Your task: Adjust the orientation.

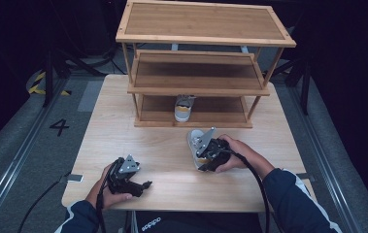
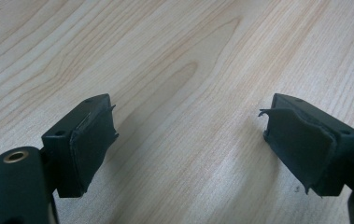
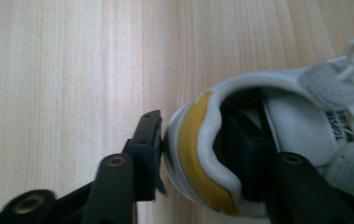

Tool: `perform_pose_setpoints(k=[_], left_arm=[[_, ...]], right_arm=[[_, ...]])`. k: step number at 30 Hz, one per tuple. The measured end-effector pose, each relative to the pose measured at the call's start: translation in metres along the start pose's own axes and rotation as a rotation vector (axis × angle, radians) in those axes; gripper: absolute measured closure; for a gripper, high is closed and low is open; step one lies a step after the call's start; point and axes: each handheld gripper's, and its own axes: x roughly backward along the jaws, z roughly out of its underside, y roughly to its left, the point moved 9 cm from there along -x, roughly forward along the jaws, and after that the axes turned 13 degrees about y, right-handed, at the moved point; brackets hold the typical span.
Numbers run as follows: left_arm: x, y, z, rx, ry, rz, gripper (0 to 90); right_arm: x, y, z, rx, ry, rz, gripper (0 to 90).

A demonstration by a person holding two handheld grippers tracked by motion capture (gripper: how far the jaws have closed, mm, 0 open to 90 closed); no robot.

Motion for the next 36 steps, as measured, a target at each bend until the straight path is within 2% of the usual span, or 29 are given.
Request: perform_pose_setpoints(k=[4, 5, 9, 11, 15, 18, 20, 21, 25, 29, 31, 36], left_arm=[[0.0, 0.0, 0.0, 0.0, 0.0, 0.0, 15.9], [0.0, 0.0, 0.0, 0.0, 0.0, 0.0, 15.9], [0.0, 0.0, 0.0, 0.0, 0.0, 0.001, 15.9], [0.0, 0.0, 0.0, -0.002, 0.002, 0.003, 15.9], [0.0, 0.0, 0.0, -0.003, 0.0, 0.006, 15.9], [0.0, 0.0, 0.0, -0.003, 0.0, 0.006, 15.9], [0.0, 0.0, 0.0, -0.004, 0.0, 0.007, 15.9], [0.0, 0.0, 0.0, -0.004, 0.0, 0.008, 15.9], [0.0, 0.0, 0.0, -0.005, 0.0, 0.008, 15.9], [0.0, 0.0, 0.0, -0.005, 0.0, 0.008, 15.9], [0.0, 0.0, 0.0, -0.005, 0.0, 0.008, 15.9], [0.001, 0.0, 0.001, -0.001, 0.0, 0.003, 16.0]], right_arm=[[0.0, 0.003, 0.0, 0.012, -0.011, -0.016, 67.5], [0.0, 0.004, -0.001, 0.028, -0.02, -0.023, 68.9], [0.001, 0.004, 0.0, 0.039, -0.01, -0.018, 69.7], [0.003, 0.006, 0.004, 0.02, 0.01, -0.029, 69.8], [0.008, 0.007, 0.01, 0.023, 0.012, -0.035, 69.9], [0.015, 0.006, 0.017, 0.022, 0.012, -0.014, 69.9], [0.017, 0.007, 0.019, 0.024, 0.011, -0.016, 69.9], [0.018, 0.006, 0.02, 0.037, 0.002, -0.011, 69.9], [0.024, 0.006, 0.027, 0.029, 0.026, -0.002, 69.9], [0.028, 0.001, 0.029, 0.046, 0.011, 0.001, 69.8], [0.028, -0.002, 0.03, 0.06, 0.02, 0.021, 69.9], [0.032, -0.012, 0.034, 0.046, 0.031, 0.036, 69.9]])
